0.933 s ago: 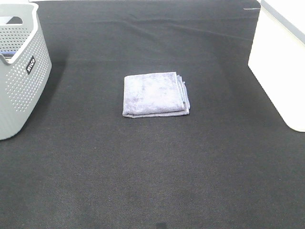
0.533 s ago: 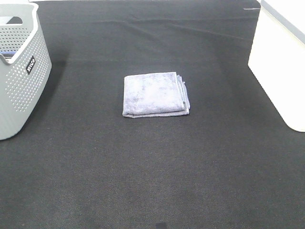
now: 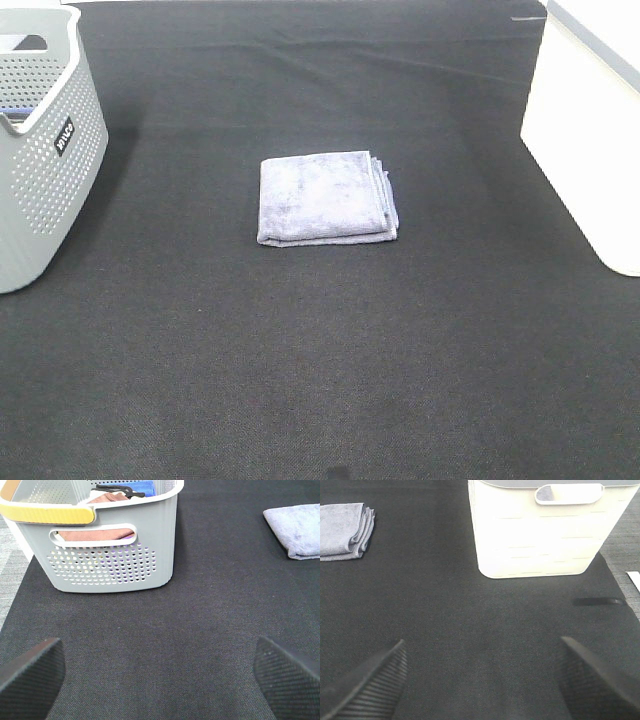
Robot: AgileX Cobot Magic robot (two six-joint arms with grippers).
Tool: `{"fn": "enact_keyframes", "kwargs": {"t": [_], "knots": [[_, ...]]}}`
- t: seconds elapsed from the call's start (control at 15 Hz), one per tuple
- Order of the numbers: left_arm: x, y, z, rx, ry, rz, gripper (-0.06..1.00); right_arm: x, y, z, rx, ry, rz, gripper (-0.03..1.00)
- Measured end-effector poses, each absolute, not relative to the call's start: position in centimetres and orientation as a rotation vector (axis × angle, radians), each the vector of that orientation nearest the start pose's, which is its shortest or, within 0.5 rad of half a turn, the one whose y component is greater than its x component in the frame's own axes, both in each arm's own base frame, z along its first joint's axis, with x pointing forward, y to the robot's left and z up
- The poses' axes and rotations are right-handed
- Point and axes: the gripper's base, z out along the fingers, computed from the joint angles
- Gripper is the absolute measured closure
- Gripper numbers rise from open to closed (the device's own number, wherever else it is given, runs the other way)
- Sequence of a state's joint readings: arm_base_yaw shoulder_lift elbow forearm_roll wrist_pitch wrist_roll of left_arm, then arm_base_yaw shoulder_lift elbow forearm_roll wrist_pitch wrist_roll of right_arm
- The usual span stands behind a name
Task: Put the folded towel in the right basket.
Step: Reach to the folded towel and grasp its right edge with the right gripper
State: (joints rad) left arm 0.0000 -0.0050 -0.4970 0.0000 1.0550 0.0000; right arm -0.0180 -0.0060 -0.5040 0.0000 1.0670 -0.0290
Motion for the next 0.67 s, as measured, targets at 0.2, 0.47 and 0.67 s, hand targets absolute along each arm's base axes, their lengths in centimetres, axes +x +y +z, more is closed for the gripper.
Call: {"fn": "enact_keyframes", "kwargs": {"t": [0.2, 0.47, 0.67], "knots": [[-0.51, 0.0, 27.69, 0.0, 2.037, 0.0, -0.03, -0.65, 0.01, 27.78, -0.011, 2.041, -0.029, 0.2], [-0.51, 0.0, 27.69, 0.0, 2.037, 0.0, -0.03, -0.65, 0.01, 27.78, -0.011, 2.041, -0.029, 0.2], [-0.51, 0.0, 27.69, 0.0, 2.037, 0.0, -0.03, -0.65, 0.01, 27.78, -0.011, 2.041, -0.029, 0.2]]}}
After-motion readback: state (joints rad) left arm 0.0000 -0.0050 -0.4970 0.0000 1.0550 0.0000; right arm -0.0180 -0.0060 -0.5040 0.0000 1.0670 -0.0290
